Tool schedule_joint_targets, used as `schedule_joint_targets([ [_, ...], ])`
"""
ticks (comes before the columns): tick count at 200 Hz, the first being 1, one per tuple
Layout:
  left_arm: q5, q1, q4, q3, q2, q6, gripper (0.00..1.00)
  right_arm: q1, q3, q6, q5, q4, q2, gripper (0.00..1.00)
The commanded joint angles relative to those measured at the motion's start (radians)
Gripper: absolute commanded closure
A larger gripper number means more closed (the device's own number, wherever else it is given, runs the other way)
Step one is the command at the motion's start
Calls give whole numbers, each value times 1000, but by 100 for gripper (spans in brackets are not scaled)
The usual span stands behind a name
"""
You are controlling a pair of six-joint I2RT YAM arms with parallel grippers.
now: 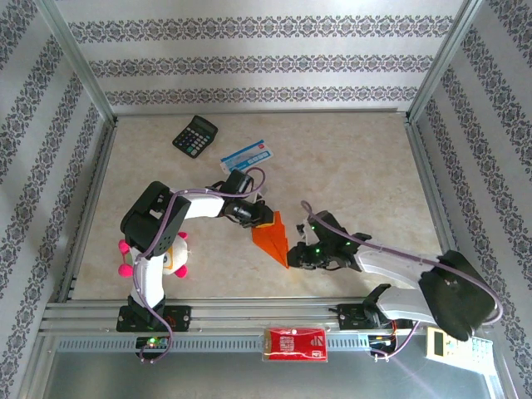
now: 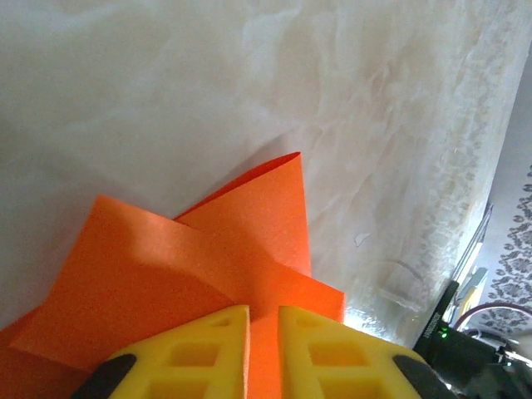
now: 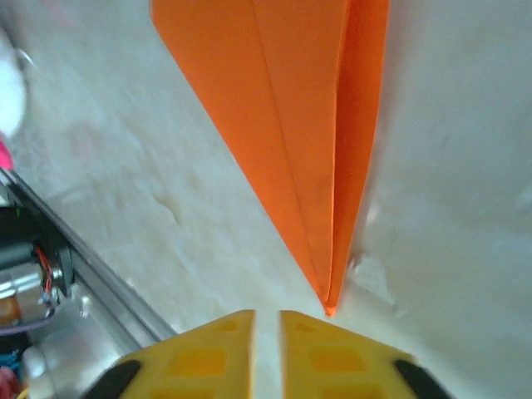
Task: Fold a paper plane with a square sheet of paper (pick it up from the middle)
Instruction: Fourth fold the wing at the center of the table.
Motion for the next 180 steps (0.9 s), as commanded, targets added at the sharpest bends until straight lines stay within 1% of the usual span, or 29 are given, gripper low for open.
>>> schedule_joint_targets([
  [1,-3,13,69,-2,-46,-66,76,-13,61,-7,165,21,-18,77],
  [10,6,16,90,3,-63,-86,75,-24,78,-11,208,21,-5,74],
  [19,12,17,97,13,-77,-100,73,-41,91,-13,224,39,16,72],
  [32,6,21,93,24,-99,-103,68,-58,113,-17,219,64,58,70],
  [52,-8,39,85,23,-131,-109,67,-61,158,-41,213,68,132,67],
  [105,-33,106,52,-33,-197,-97,67,-62,213,-59,135,142,287,68],
  [124,-33,116,45,-49,-202,-91,68,-59,221,-59,114,162,319,69],
  [152,-29,127,44,-66,-195,-90,68,-52,223,-50,91,191,353,73],
  [180,-27,136,38,-76,-190,-85,69,-38,229,-46,81,209,383,74],
])
